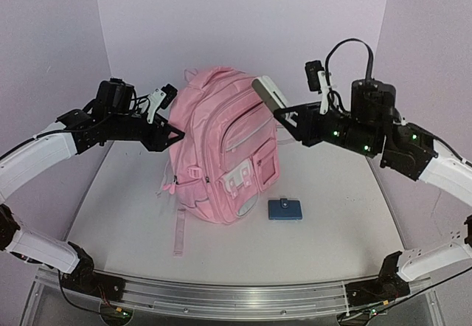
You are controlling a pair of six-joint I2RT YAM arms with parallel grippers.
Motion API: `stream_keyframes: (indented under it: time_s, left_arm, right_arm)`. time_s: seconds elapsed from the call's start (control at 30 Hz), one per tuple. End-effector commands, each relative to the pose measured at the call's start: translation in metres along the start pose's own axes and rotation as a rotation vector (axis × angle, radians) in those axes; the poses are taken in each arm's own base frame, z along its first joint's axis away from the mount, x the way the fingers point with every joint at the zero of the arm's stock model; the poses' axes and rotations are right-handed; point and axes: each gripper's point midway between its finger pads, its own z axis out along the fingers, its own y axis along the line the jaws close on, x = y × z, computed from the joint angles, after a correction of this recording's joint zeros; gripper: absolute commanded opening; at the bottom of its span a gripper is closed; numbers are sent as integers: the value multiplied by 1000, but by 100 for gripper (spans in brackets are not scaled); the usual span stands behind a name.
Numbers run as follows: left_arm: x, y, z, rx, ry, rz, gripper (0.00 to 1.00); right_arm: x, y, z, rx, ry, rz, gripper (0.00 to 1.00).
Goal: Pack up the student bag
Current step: Place the stationery in the student bag.
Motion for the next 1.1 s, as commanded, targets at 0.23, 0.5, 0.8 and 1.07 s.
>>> stream_keyframes:
  time_s: [0.23, 0.5, 0.8, 1.07]
  left_arm:
    - [-87, -22, -77, 83, -128, -31, 75]
    - [-145, -49, -100, 261, -243, -80, 62]
    - [-171, -112, -49, 455, -229, -59, 57]
    - [-165, -139, -18, 557, -175, -162, 53]
  right_arm:
    - [-34, -39, 20, 128, 115, -81, 0]
    - [-29, -37, 27, 128, 171, -84, 0]
    - [-26, -58, 24, 247, 158, -53, 0]
    - [-24, -52, 25, 211, 171, -67, 0]
